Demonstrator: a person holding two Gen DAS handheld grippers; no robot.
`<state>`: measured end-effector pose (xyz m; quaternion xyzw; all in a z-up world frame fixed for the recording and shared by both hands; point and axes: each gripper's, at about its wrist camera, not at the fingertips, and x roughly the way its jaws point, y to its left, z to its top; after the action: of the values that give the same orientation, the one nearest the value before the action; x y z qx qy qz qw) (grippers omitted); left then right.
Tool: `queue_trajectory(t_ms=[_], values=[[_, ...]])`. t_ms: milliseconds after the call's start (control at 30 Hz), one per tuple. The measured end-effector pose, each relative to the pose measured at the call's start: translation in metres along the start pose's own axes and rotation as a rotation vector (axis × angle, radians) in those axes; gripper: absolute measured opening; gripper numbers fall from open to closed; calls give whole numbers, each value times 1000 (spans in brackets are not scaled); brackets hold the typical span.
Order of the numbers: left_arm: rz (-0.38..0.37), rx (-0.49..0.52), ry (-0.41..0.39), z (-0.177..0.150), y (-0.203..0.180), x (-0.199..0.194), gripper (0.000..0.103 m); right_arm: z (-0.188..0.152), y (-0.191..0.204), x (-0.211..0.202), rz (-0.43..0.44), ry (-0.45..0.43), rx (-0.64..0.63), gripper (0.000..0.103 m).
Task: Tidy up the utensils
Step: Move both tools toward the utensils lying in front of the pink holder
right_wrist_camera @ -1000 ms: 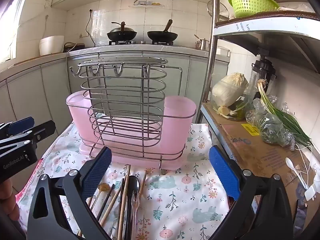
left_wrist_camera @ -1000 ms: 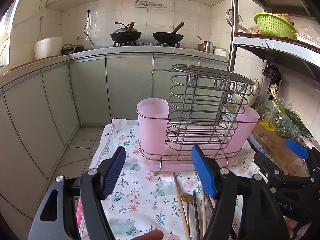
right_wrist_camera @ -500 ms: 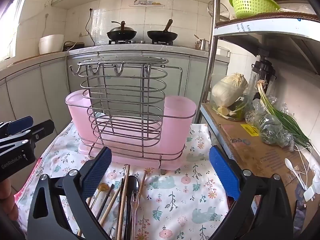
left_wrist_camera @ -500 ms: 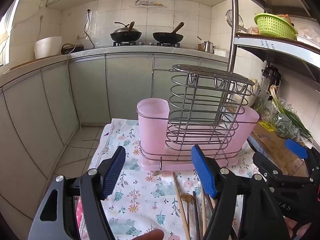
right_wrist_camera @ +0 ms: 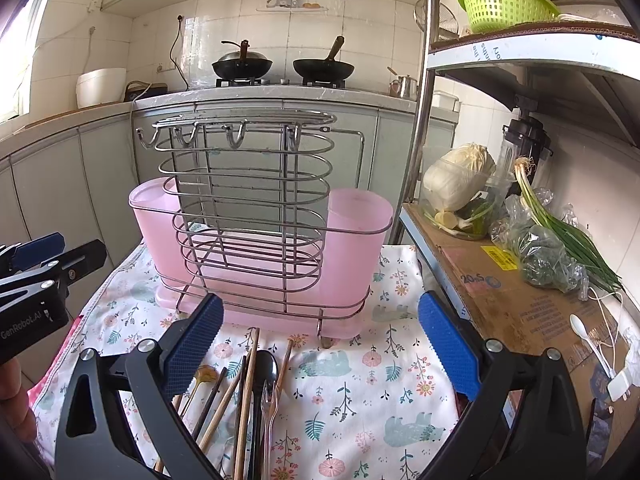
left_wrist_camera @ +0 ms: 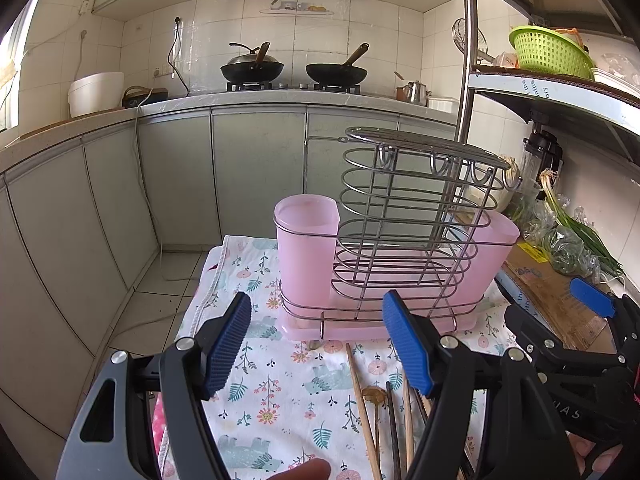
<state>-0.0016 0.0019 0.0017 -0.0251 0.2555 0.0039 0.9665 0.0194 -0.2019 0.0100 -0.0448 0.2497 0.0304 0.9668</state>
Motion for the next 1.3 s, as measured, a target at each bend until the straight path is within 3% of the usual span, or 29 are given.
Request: queue_trajectory(t_ms=[1300], values=[[-4,9,26,-15,1,8,68,-14,0,9,-8,54,0,98]])
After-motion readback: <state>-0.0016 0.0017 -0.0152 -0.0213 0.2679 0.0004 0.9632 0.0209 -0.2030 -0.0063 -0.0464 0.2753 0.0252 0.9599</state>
